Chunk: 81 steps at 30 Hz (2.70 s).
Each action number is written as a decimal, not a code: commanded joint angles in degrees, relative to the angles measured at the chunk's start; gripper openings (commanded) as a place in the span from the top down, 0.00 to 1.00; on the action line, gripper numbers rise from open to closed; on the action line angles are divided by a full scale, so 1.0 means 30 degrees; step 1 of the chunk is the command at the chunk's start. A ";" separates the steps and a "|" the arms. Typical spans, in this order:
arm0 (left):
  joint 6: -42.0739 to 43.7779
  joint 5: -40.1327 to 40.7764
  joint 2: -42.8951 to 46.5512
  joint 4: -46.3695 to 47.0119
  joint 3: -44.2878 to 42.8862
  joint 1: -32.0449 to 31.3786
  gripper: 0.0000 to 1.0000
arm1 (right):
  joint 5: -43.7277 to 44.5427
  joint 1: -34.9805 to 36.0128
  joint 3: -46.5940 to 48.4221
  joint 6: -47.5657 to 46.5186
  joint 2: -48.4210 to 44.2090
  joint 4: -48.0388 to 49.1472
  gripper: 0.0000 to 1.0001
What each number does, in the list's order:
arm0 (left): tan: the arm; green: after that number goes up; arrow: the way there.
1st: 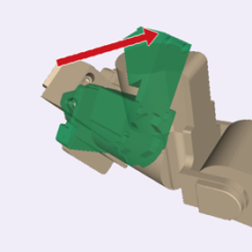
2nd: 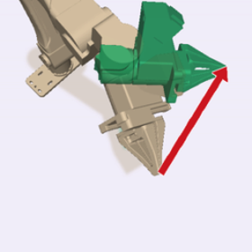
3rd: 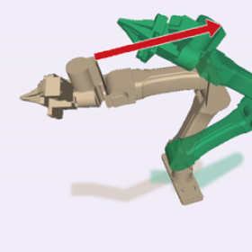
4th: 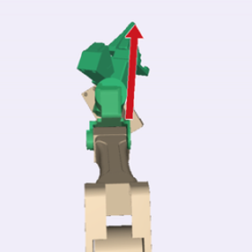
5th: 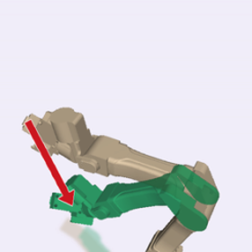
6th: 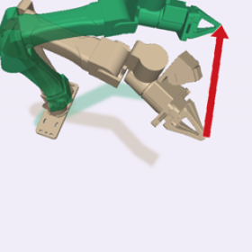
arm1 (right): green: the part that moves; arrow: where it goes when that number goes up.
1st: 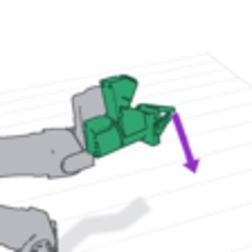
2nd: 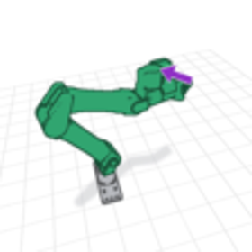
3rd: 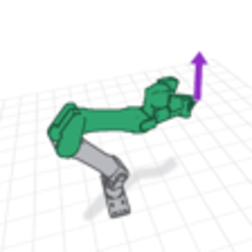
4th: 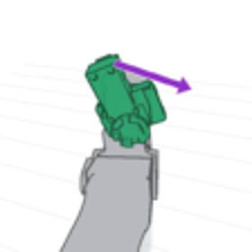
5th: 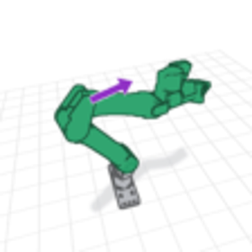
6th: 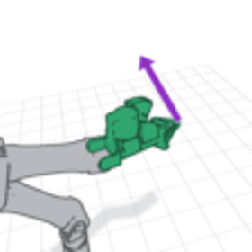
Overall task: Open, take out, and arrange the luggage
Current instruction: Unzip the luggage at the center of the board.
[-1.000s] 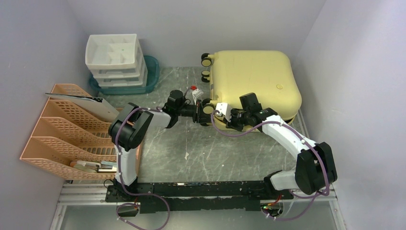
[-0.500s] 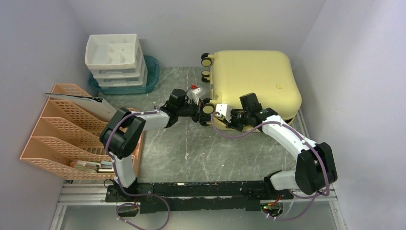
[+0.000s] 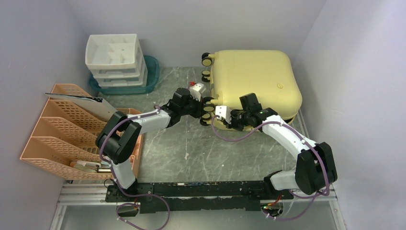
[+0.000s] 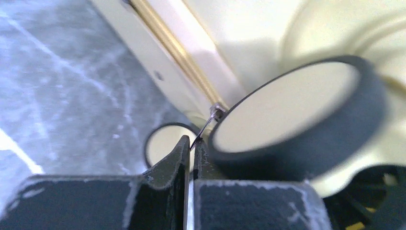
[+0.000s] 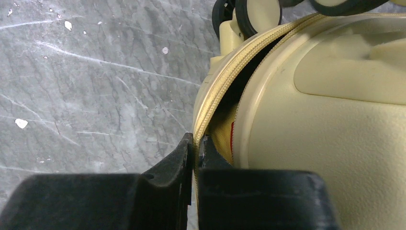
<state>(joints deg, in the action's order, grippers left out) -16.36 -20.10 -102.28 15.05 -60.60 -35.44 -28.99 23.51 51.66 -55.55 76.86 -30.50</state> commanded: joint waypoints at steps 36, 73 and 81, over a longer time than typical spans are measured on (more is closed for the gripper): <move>0.3678 -0.6327 0.1658 0.6854 0.3209 0.1828 0.54 | -0.2837 -0.1418 0.0093 -0.0484 -0.2183 -0.6677 0.91; 0.7102 -0.0780 -0.0214 0.5933 0.1788 -0.1617 0.39 | -0.3646 -0.1814 0.0857 0.0089 -0.2016 -0.7037 0.84; 0.7510 -0.0011 -0.0779 0.6005 0.1007 -0.1613 0.61 | -0.4039 -0.2211 0.0971 -0.0054 -0.1770 -0.7357 0.85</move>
<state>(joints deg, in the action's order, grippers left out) 5.10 -21.82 -103.98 31.07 -53.76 -39.75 -32.58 16.86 51.77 -57.52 71.64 -44.80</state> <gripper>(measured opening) 0.432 0.162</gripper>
